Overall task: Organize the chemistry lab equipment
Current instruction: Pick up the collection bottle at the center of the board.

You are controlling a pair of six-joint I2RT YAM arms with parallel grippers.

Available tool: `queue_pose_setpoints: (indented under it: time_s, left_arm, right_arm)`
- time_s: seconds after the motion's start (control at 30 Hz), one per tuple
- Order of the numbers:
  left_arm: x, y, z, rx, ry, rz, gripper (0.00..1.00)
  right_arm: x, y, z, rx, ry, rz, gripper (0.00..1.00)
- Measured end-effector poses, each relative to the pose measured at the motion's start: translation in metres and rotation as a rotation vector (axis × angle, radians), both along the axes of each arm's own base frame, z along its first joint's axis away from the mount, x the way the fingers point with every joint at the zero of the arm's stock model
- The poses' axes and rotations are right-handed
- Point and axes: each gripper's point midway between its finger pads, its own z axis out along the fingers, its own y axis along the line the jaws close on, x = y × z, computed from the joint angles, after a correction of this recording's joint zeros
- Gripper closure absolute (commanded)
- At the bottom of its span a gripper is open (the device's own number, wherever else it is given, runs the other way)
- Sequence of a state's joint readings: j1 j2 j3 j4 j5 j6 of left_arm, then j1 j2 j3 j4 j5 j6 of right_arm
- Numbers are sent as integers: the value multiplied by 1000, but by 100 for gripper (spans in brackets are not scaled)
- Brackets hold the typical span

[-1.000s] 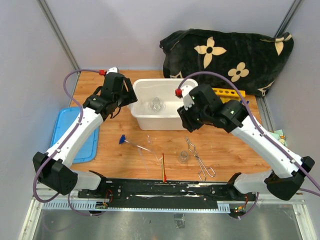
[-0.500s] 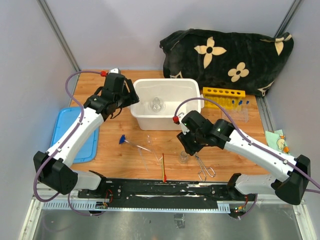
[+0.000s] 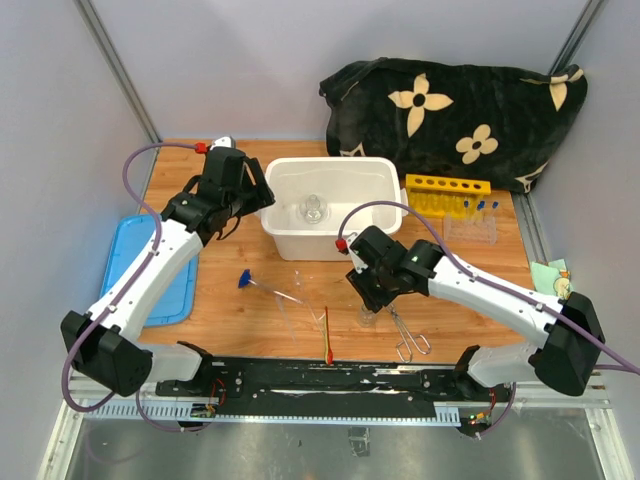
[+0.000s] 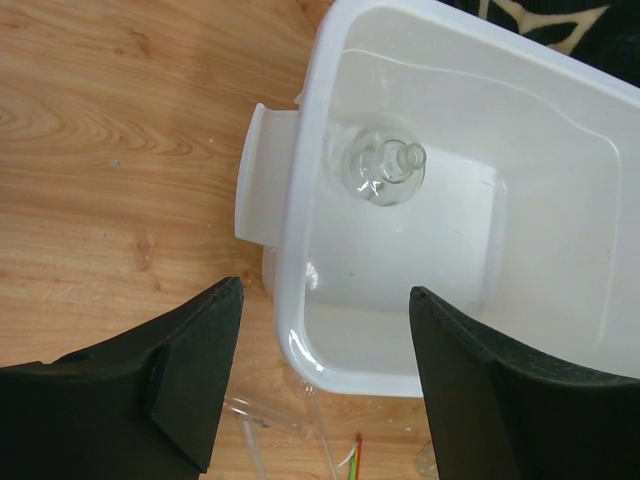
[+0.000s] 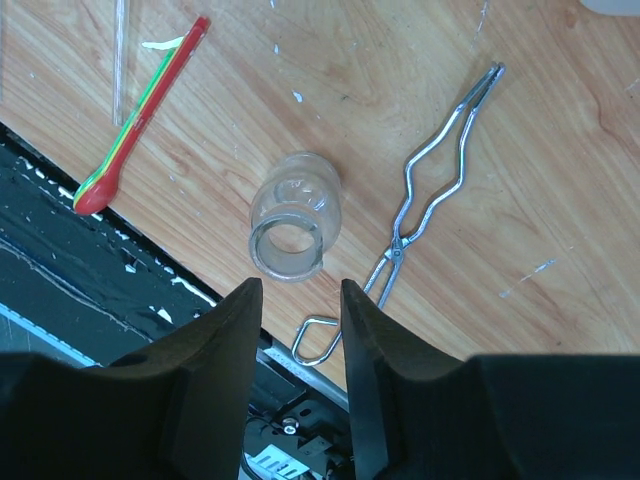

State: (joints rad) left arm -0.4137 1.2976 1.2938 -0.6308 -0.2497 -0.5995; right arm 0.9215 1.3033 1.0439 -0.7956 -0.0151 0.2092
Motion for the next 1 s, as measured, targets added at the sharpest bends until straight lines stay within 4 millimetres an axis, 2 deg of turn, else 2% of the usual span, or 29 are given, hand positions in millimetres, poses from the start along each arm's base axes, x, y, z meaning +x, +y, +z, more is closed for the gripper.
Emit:
queue_pose_setpoints:
  time_s: [0.43,0.87,1.0]
  left_arm:
    - [-5,8,5,8,-17,27,28]
    - [-7,10,-4,21,0,33,28]
    - [-8,12,-3,22,-5,38,28]
  right_arm:
    - [6,-6,-21,-54,-2,-23,64]
    - [4,-7,-38,-70,28,-22,72]
    - [4,-5,-40,-68,35,-19,79]
